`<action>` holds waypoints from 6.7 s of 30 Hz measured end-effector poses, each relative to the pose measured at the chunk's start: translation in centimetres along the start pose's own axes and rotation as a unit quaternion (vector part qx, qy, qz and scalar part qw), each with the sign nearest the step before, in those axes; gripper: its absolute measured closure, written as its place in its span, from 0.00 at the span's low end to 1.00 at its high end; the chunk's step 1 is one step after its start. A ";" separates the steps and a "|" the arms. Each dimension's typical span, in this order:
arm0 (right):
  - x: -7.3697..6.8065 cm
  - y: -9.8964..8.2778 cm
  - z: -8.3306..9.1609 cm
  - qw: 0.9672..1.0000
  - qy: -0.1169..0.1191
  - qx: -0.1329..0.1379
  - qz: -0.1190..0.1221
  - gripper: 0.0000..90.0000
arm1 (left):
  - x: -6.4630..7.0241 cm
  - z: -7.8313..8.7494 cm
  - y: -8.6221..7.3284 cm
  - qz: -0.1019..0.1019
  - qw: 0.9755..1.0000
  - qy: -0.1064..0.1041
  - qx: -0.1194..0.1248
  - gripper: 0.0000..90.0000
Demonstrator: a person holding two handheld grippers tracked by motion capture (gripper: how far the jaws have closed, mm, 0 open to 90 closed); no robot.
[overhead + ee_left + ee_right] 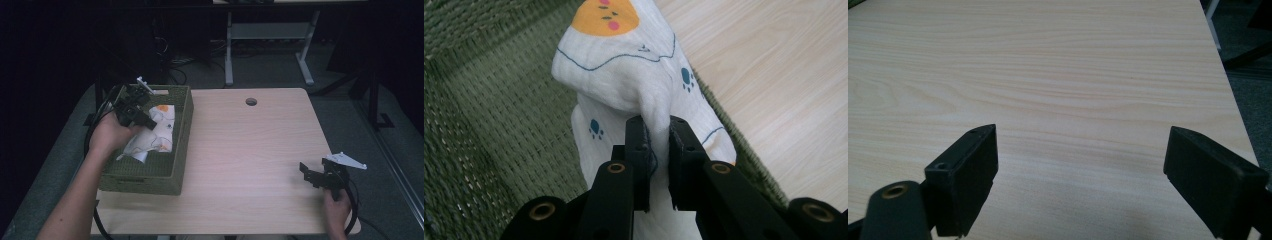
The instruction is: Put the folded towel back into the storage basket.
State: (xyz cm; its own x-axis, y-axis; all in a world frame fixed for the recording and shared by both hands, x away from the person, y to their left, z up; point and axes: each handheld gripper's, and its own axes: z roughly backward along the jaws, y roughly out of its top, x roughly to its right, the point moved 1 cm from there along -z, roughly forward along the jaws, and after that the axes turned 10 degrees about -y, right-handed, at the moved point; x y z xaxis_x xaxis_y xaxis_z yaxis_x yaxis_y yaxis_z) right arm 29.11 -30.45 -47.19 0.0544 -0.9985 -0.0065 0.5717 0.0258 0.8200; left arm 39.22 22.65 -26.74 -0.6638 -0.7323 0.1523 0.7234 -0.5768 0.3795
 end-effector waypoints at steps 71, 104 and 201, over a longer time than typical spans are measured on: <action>-0.3 0.0 0.0 1.000 0.002 -0.003 0.008 0.15 | -1.0 -4.1 -0.5 -0.032 0.999 -0.026 -0.025 0.60; -0.3 0.0 0.0 1.000 0.001 -0.002 0.010 0.15 | 1.7 -3.4 0.9 -0.046 0.999 -0.025 -0.017 0.55; -0.4 0.0 0.0 1.000 0.005 -0.003 0.012 0.15 | 14.3 -12.4 6.3 -0.136 0.987 -0.083 -0.034 0.42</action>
State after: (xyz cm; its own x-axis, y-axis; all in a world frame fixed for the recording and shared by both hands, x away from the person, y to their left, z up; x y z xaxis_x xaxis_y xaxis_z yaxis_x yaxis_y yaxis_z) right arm 29.09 -30.07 -47.24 0.0759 -0.9971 0.0072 0.5754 0.0497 0.8163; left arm 36.64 4.11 -33.49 -0.8534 -0.4802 0.2026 0.5208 -0.7714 0.3655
